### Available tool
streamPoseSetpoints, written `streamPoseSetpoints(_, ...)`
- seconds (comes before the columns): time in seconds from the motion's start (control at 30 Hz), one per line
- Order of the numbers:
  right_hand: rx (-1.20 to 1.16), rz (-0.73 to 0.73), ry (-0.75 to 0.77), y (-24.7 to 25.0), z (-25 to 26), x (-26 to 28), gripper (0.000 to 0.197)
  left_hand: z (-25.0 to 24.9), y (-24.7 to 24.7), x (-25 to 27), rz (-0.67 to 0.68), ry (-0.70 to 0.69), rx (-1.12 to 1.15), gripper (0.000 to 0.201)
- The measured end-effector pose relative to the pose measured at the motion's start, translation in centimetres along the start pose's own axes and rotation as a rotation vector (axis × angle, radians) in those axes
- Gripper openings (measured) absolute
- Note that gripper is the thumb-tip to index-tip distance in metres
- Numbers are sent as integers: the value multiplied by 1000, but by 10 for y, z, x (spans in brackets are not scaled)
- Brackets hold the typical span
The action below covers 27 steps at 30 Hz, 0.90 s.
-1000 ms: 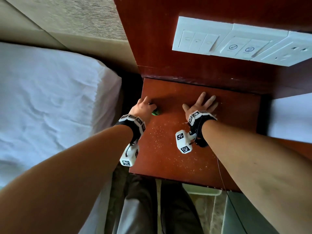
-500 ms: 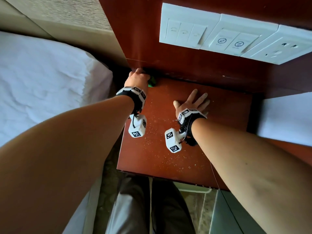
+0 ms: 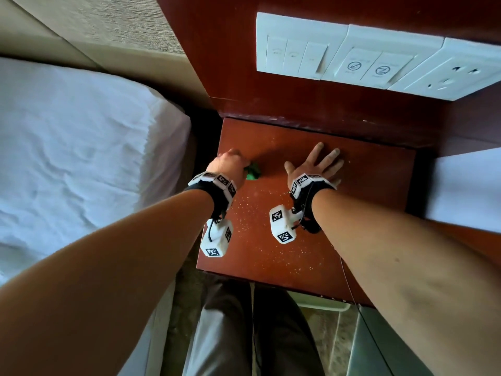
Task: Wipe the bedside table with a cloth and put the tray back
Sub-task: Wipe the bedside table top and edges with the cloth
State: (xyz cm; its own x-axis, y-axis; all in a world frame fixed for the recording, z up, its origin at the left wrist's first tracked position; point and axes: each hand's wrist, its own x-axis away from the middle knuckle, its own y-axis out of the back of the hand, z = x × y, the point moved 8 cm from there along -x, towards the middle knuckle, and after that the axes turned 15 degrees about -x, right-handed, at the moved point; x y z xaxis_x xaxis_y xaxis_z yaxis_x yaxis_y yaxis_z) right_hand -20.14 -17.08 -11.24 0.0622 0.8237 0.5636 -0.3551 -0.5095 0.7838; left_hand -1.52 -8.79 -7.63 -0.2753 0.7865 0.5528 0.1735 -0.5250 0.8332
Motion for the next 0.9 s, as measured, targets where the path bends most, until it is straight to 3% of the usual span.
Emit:
streamPoseSetpoints(0.13, -13, -3, 0, 0, 0, -1, 97, -2, 42, -22, -166, 39, 60, 31)
streamPoseSetpoints(0.37, -15, 2, 32, -1, 0, -3, 98, -40, 58, -61, -252, 65, 98, 25)
streamPoseSetpoints(0.47, -28, -2, 42, -2, 0, -2, 98, -49, 46, -67, -189, 69, 65, 27)
streamPoseSetpoints(0.7, -52, -7, 30, -2, 2, -4, 99, -57, 30, -54, 51, -80, -68, 29)
streamPoseSetpoints(0.9, -29, -13, 25, -3, 1, -3, 98, -52, 10, -9, 80, -113, -92, 28)
